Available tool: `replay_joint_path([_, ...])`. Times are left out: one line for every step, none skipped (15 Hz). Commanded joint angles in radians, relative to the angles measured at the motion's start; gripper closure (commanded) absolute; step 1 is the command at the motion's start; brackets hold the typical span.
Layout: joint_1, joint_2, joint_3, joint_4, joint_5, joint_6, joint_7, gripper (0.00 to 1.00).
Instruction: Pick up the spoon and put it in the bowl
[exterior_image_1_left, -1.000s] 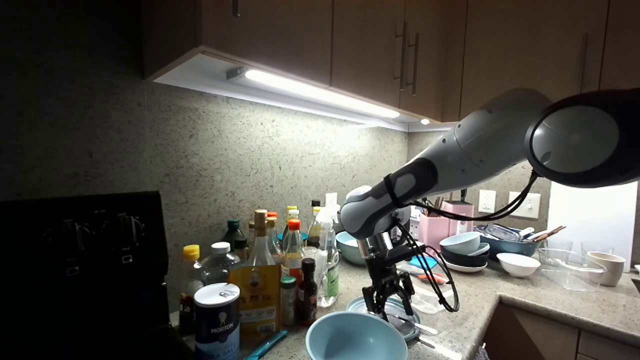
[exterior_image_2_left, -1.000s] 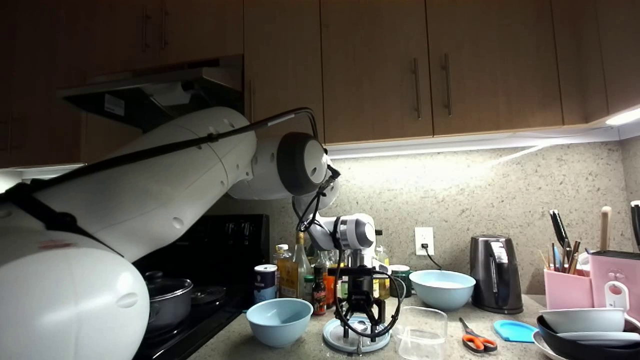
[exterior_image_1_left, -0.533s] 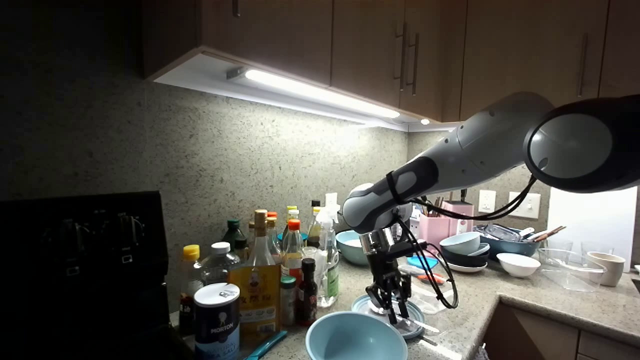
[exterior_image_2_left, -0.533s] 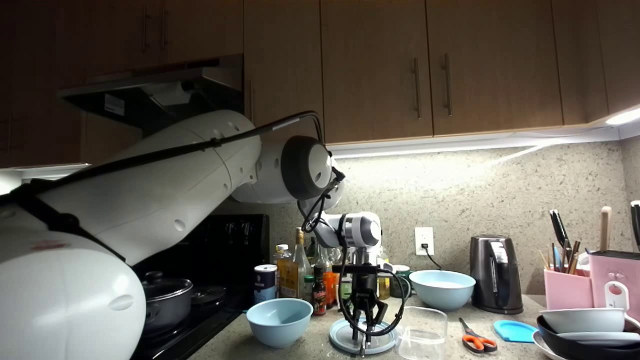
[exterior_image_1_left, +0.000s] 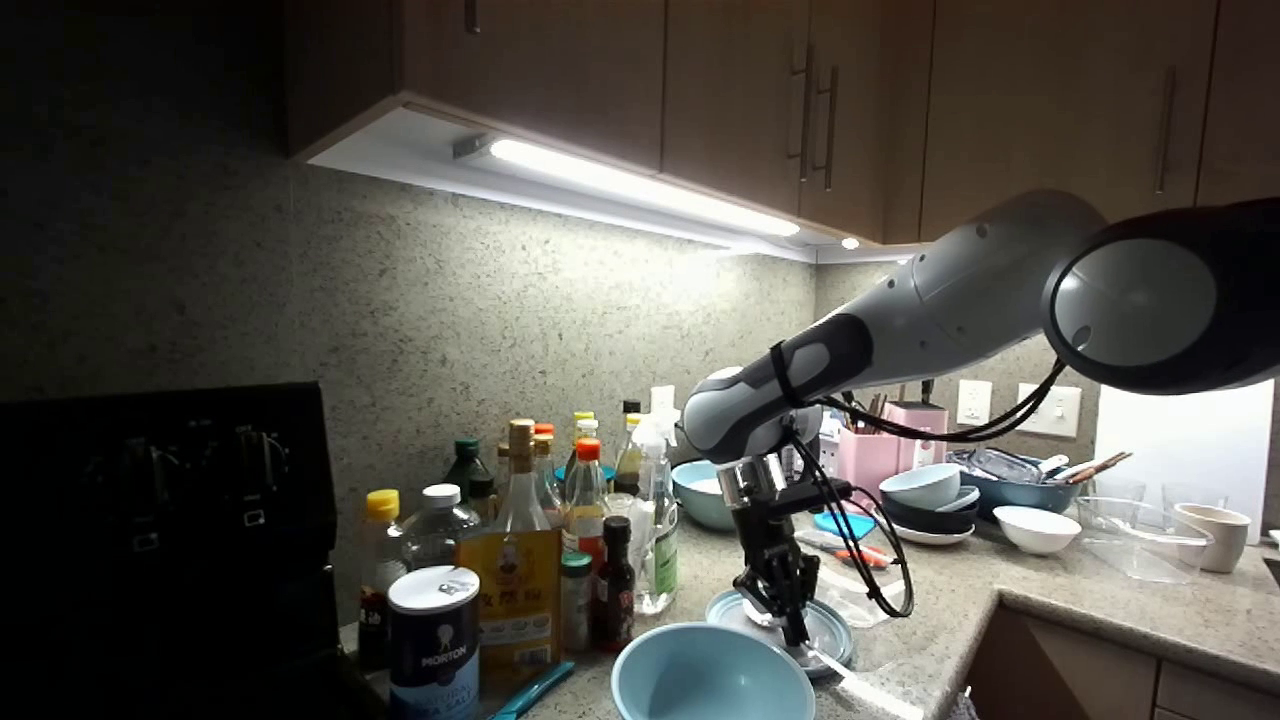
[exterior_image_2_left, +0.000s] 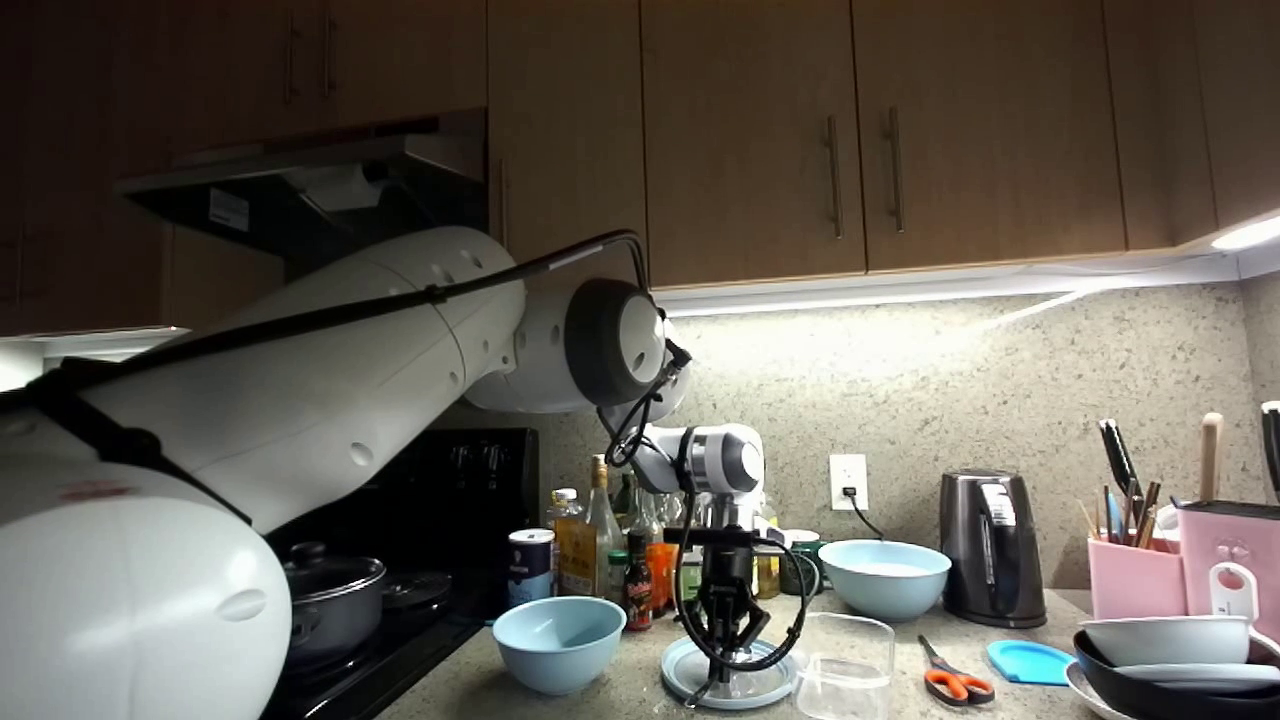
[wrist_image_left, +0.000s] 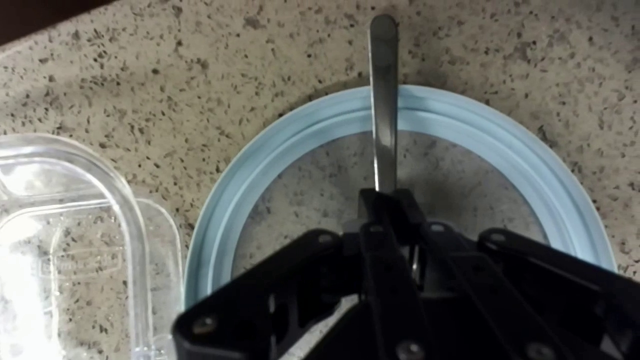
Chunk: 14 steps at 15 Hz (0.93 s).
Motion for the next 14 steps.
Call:
replay_joint_path([-0.011,0.002,0.01,0.02,0.039,-0.056,0.023,0.92])
replay_joint_path([-0.005,-0.021,0.008,-0.003,0.054,-0.059,0.061,0.92])
replay_joint_path([0.0,-0.042,0.007,-0.026,0.073,-0.053,0.097,0.92])
replay_joint_path([0.007,-0.076,0.005,-0.066,0.094,-0.029,0.145,0.93])
replay_joint_path([0.013,-0.101,0.003,-0.092,0.111,-0.016,0.186,0.92])
replay_joint_path([0.02,-0.136,0.001,-0.134,0.132,0.012,0.233,0.92])
replay_joint_path([0.029,-0.167,-0.001,-0.169,0.148,0.042,0.275,0.92])
replay_joint_path([0.04,-0.203,-0.005,-0.215,0.156,0.082,0.308,0.93])
replay_joint_path([0.049,-0.236,-0.008,-0.253,0.161,0.112,0.339,0.92])
replay_joint_path([0.058,-0.269,-0.01,-0.294,0.168,0.143,0.376,0.93])
replay_joint_path([0.067,-0.302,-0.012,-0.335,0.172,0.175,0.412,0.92])
replay_joint_path([0.078,-0.335,-0.018,-0.377,0.171,0.214,0.448,0.93])
replay_joint_path([0.088,-0.368,-0.022,-0.42,0.167,0.251,0.479,0.93])
replay_joint_path([0.096,-0.402,-0.027,-0.464,0.162,0.291,0.511,0.93])
